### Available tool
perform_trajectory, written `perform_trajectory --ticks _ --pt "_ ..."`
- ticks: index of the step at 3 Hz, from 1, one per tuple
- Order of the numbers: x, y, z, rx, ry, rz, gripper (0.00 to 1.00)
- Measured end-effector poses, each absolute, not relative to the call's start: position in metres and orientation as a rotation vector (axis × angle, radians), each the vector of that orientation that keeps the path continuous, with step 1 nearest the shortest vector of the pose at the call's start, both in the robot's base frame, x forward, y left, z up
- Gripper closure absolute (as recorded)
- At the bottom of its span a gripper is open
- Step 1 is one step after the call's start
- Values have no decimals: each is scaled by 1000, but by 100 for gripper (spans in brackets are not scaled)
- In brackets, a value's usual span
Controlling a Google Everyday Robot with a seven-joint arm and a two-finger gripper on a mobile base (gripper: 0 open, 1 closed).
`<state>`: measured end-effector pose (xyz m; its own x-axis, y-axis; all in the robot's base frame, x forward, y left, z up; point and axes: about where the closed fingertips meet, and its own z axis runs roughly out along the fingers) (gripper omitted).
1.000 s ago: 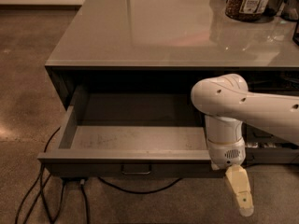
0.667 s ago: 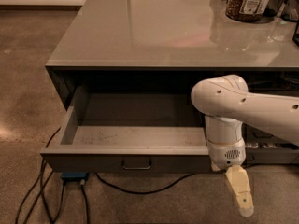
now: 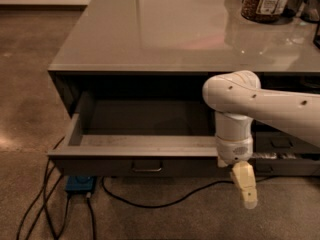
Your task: Close top drawer
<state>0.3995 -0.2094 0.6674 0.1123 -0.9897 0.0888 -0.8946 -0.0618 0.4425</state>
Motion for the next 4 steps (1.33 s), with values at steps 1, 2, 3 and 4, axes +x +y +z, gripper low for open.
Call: perform_trajectory --ticks 1,2,3,4 --pt "435 -209 651 2072 -1802 -327 0" --pt "473 -208 626 2093 -1792 -321 0" --pt "510 -219 612 2070 -1826 -242 0" --pt "538 -230 623 2045 -1894 -48 0"
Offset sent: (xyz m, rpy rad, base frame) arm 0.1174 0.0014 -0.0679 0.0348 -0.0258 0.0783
